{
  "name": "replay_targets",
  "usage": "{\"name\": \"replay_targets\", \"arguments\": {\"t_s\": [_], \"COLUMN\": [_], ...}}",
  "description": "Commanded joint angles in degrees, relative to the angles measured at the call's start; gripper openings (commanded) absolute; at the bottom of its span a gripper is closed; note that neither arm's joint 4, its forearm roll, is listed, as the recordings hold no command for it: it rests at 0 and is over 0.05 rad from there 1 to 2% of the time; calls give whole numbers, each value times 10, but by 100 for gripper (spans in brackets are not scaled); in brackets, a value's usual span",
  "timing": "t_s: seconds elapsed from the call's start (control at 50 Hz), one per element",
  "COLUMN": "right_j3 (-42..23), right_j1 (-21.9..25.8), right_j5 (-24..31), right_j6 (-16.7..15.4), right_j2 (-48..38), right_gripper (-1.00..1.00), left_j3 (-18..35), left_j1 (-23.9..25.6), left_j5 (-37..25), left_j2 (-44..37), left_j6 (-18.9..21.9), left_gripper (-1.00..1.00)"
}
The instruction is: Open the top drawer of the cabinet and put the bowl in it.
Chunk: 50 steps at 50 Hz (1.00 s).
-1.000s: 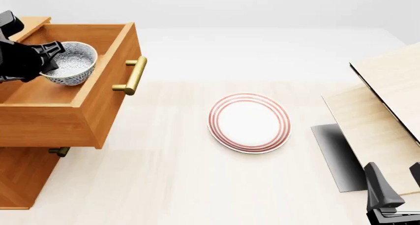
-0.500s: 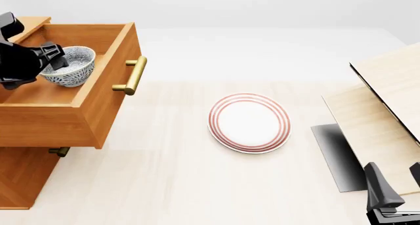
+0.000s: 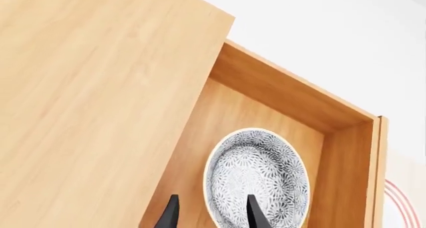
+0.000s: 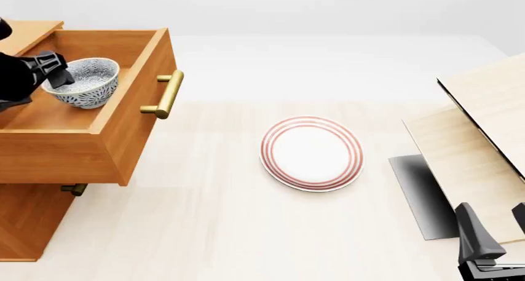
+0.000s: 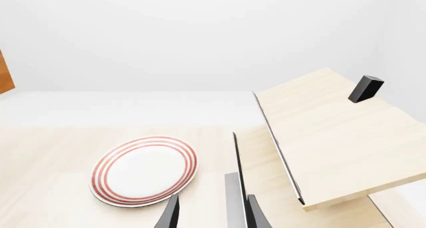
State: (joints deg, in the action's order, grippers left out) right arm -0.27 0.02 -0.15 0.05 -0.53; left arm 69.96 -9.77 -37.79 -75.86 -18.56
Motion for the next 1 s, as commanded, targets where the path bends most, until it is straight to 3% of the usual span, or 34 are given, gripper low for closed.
{"name": "replay_targets", "arguments": {"t_s": [0.02,0.68,1.0], "right_j3": [0,0,0], "right_j1": [0,0,0], "right_j5": [0,0,0], "right_j6": [0,0,0], "right_j2": [0,1,0], "right_gripper": [100,100,100], "left_j3": [4,32,21], "left_j1": [-23,-17,-14], "left_j5": [-24,-123,-162], "left_j2": [40,136,194], "left_j6": [7,29,46], "left_gripper": [100,100,100]}}
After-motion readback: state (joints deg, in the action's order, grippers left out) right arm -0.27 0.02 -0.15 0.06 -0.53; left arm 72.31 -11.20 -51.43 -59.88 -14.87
